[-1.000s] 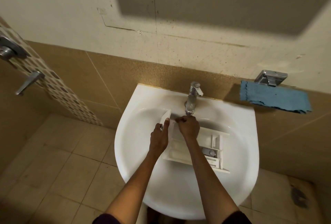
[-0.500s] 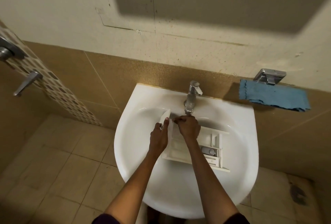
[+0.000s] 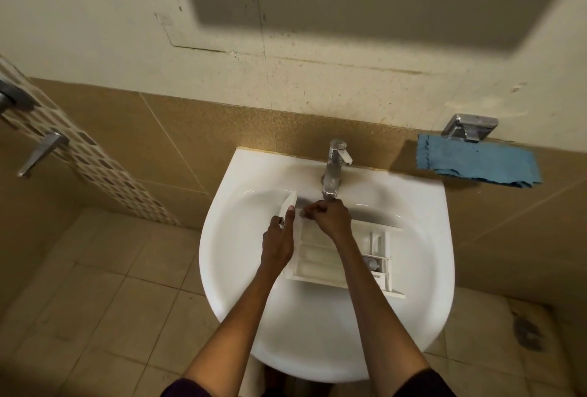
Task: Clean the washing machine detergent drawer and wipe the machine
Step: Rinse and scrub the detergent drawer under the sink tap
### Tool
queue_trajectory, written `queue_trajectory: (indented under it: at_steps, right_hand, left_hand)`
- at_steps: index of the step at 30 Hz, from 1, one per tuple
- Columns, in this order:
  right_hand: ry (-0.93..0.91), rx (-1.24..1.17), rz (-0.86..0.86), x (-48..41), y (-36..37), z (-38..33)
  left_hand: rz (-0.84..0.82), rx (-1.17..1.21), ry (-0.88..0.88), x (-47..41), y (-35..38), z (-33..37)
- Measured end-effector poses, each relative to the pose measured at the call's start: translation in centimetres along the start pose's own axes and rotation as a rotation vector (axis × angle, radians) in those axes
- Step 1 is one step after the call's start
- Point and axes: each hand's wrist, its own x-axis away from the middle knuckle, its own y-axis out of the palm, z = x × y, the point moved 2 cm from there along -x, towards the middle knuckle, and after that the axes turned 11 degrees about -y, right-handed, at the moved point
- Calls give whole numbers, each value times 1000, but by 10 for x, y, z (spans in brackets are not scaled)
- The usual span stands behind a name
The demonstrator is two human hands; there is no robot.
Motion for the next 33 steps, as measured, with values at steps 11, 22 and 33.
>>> queue_trajectory:
  at_steps: [11, 22, 33]
  right_hand:
    - [-58, -211, 65, 5, -15, 3]
    - [490, -1354, 117, 2, -10, -18]
    - [216, -406, -347, 36, -3, -31]
  left_hand:
    - [-8, -4, -2, 0, 0, 0]
    - [-17, 10, 14, 2, 0, 1]
    - [-8, 96, 12, 3, 0, 1]
